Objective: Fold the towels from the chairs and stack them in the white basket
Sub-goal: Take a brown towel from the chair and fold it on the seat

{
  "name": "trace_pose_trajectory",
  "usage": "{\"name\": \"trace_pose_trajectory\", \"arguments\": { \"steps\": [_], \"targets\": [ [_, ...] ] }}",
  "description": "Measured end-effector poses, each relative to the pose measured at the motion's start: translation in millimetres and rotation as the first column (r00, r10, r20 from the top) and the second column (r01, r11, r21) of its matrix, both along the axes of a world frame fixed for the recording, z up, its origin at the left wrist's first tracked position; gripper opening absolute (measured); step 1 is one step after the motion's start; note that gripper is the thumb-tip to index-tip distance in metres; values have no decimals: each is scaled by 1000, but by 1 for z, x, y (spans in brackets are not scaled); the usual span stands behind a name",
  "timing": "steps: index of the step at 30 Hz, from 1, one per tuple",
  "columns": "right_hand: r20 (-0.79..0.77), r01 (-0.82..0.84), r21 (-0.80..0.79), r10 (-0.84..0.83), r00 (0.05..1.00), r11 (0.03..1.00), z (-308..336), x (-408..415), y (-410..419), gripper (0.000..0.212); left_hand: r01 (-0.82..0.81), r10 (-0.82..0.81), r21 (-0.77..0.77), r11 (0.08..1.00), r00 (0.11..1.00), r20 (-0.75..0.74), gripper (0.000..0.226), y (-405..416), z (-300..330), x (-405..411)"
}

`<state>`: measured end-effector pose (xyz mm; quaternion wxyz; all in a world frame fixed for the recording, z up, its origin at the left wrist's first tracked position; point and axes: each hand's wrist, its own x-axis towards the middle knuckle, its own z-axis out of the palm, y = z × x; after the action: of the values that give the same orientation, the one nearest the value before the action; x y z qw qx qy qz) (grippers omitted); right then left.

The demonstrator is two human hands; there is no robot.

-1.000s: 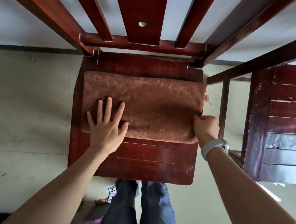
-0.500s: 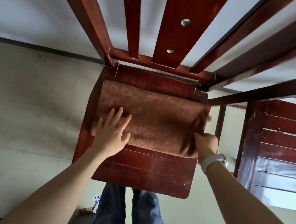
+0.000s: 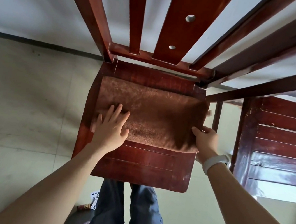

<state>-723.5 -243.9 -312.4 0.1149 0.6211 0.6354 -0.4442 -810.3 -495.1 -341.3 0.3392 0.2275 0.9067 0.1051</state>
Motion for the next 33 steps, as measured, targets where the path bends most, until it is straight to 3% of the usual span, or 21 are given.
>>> {"name": "trace_pose_trajectory", "arguments": {
  "steps": [3,5,7,10,11,13,15,18,21,24,27,33],
  "targets": [
    [-90,-81,-50,76,993,996,21,-9,-12,32,-216,204,175,961,975,83,45,1,11,-4],
    [-184,-173,-34,164,969,984,39,-24,-31,26,-506,450,271,819,859,243,36,-1,23,-4],
    [-295,-269,-78,235,926,960,54,-43,-59,18,-812,633,233,536,569,526,28,-6,38,-2],
    [-425,-385,-268,250,870,883,63,-73,-102,10,-1000,578,7,27,21,816,24,-15,46,1],
    [-448,-415,-303,256,857,858,62,-81,-112,8,-996,530,-54,-75,-86,844,28,-19,45,2],
    [-421,-457,-234,335,843,858,54,-92,-122,10,-980,494,-104,-168,-175,852,37,-24,40,5],
    [-317,-536,-29,501,805,844,41,-98,-117,17,-984,544,-69,-162,-147,826,44,-24,35,8],
    [-146,-722,278,771,620,633,26,-114,-100,30,-998,737,66,-6,40,675,54,-20,25,12],
    [-2,-884,288,924,383,367,12,-139,-94,41,-953,881,177,247,297,368,56,-17,16,15],
    [79,-954,215,970,232,211,-3,-164,-100,45,-912,905,203,357,391,167,35,-13,15,15],
    [114,-954,212,964,240,212,-11,-178,-109,44,-901,910,288,325,381,165,29,-12,18,17],
    [54,-924,254,949,310,287,-7,-182,-116,34,-953,929,292,79,176,324,23,-13,21,21]
  ]
}}
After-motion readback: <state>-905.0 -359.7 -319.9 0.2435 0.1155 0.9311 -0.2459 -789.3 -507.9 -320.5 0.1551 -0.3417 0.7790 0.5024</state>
